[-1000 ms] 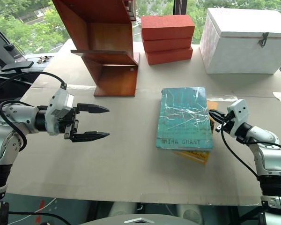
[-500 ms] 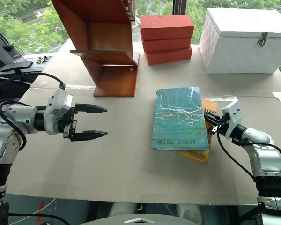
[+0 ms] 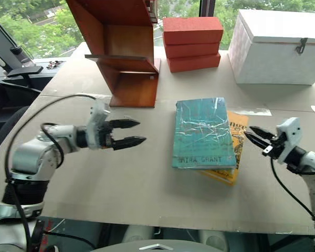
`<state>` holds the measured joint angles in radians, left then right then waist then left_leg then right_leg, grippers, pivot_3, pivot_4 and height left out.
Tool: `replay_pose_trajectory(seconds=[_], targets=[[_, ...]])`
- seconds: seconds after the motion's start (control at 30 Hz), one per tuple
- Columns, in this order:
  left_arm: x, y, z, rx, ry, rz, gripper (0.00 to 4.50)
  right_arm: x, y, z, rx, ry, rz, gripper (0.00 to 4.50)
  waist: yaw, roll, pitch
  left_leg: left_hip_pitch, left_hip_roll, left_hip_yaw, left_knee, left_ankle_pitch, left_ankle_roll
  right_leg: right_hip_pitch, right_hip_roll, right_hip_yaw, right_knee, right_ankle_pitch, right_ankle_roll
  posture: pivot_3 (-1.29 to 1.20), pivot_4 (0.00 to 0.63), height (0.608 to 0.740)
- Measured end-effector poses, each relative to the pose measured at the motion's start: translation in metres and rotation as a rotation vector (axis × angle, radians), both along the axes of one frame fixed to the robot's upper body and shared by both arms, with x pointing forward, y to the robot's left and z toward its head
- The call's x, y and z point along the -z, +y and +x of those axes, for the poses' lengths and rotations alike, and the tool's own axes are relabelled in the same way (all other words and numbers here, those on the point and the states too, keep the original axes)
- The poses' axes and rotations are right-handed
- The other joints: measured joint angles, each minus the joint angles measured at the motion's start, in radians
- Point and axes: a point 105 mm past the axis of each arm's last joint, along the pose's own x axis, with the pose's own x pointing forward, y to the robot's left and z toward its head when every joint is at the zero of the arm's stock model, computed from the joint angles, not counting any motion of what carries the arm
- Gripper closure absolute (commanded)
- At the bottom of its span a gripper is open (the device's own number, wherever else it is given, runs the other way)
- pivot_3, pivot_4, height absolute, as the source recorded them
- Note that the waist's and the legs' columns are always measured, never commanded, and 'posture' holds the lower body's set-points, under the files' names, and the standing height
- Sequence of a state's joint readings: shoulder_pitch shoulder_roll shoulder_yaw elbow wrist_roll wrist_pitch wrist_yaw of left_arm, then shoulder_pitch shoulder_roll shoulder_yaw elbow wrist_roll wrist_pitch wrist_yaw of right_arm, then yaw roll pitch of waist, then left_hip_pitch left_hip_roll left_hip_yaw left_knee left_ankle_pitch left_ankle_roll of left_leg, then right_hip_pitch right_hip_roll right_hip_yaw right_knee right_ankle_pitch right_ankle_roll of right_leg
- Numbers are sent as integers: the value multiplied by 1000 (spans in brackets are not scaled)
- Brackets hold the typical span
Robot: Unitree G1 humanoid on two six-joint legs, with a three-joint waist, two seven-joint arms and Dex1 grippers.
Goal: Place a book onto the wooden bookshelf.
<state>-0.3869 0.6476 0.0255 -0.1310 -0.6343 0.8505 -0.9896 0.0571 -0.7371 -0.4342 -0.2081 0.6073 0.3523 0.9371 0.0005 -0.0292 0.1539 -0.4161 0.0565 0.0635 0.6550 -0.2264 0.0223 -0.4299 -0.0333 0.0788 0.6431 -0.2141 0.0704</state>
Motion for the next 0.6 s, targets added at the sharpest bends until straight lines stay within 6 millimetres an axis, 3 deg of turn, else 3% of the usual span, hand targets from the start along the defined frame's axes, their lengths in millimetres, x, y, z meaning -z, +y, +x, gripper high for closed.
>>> replay_pose_trajectory(seconds=[0.13,0.3,0.47,0.57,0.6], targets=[[21,-22,5,-40,267,-75,0,-21,6,-33,-78,32,66,15,-15,-1,0,2,0,-8,0,0,0,3,3,-6,1,-1,0,0,150,720],[35,-53,17,-37,532,-152,0,-22,12,-66,-117,126,97,15,-12,0,-1,3,-2,-20,4,0,0,9,4,-10,0,-5,-1,0,150,720],[37,-90,23,32,722,-216,0,-23,18,-79,-124,161,87,15,-13,0,-1,2,-4,-21,10,0,0,12,2,-10,-1,-5,-1,0,150,720],[40,-98,25,35,772,-243,0,-25,19,-85,-127,171,89,15,-12,0,-1,2,-5,-22,11,0,0,13,1,-11,-1,-5,-1,0,150,720],[40,-99,26,34,783,-253,260,-26,20,-86,-131,173,89,3,-12,0,-1,2,-6,-22,11,0,0,13,1,-11,-1,-5,-1,0,150,720]])
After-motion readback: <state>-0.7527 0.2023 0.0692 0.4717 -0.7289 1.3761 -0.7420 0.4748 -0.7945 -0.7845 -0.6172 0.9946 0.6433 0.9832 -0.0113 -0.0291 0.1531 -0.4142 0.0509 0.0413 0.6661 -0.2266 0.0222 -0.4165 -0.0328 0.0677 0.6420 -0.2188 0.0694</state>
